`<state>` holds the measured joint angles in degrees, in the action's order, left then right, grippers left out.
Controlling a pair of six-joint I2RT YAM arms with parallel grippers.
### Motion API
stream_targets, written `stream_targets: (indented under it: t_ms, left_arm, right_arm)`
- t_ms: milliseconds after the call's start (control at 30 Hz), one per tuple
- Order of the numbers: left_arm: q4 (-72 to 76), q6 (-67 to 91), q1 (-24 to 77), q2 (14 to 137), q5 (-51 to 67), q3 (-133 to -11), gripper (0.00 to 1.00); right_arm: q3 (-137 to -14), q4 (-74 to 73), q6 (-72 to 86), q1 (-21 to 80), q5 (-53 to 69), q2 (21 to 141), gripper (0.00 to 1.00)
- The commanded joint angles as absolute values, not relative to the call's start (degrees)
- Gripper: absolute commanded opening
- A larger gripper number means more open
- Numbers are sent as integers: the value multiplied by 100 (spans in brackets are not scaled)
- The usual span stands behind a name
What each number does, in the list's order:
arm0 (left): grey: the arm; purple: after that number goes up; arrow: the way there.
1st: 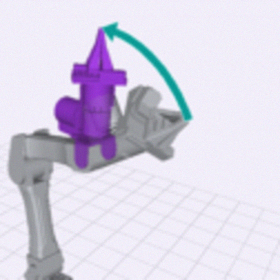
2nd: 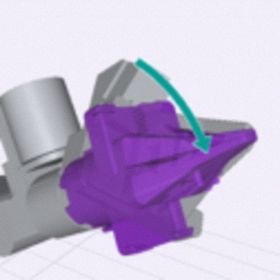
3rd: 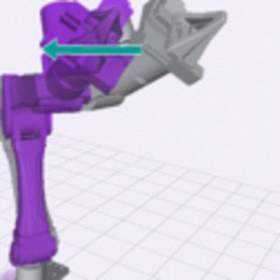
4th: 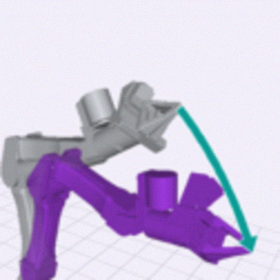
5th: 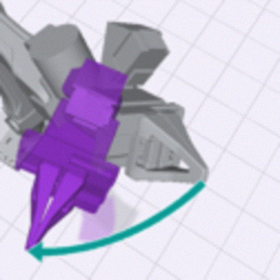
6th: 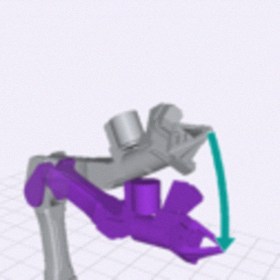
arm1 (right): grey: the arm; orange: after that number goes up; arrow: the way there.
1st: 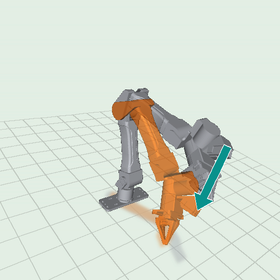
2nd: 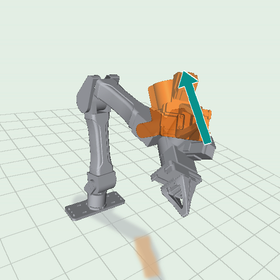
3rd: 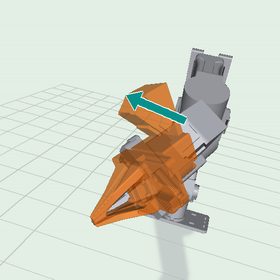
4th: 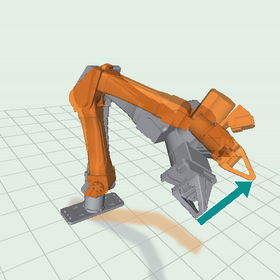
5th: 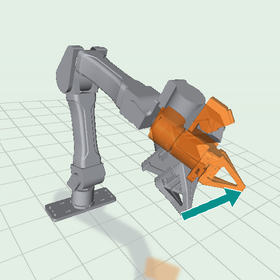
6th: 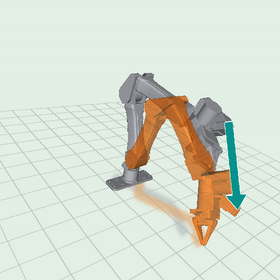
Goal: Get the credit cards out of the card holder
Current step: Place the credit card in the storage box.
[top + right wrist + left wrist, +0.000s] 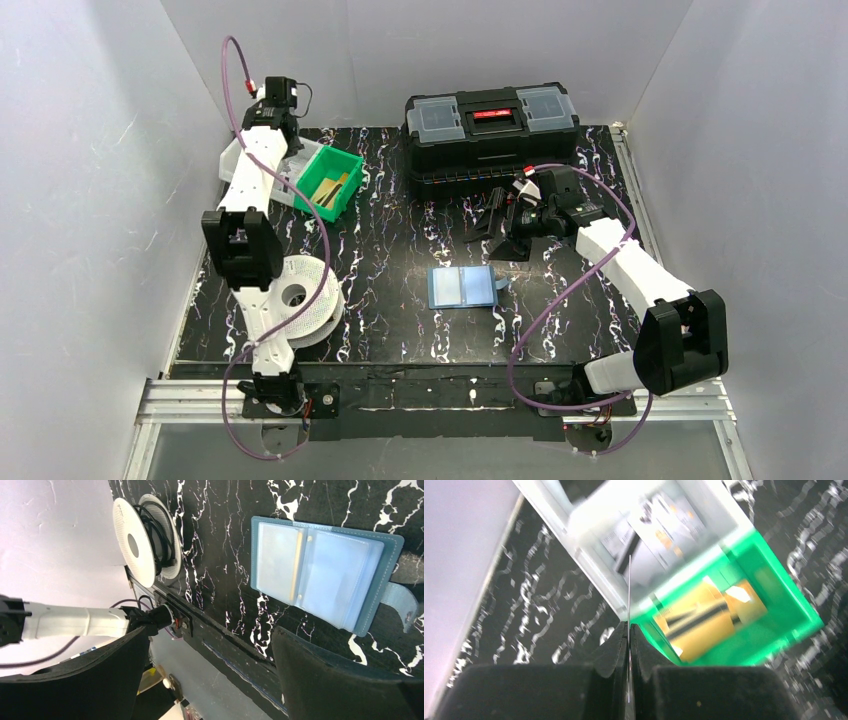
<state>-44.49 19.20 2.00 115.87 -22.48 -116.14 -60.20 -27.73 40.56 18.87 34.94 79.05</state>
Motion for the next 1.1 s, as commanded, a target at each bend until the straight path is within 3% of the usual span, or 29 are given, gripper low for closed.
stream_targets:
  t_ms: [0, 200, 400, 833, 1067]
  left_arm:
    - [-4492, 1332, 21, 12201, -3495, -12666, 0]
    - [-3900, 695, -202, 13150, -4023, -13715, 0]
    - [-2898, -105, -261, 13610, -4350, -13853, 0]
    - [-2347, 39, -754, 14088, -3338, -13746, 0]
    - [-2408, 299, -893, 14015, -2779, -13675, 35]
  right_arm:
    - [-6190, -3066, 3764, 1890, 3381, 7764, 98]
    - [-6144, -3125, 3700, 1891, 3346, 7849, 98]
    - [-6056, -2924, 3826, 1890, 3424, 8005, 98]
    - [-6001, -2741, 3812, 1890, 3608, 8394, 98]
    - [-5914, -2710, 3731, 1890, 3708, 8425, 98]
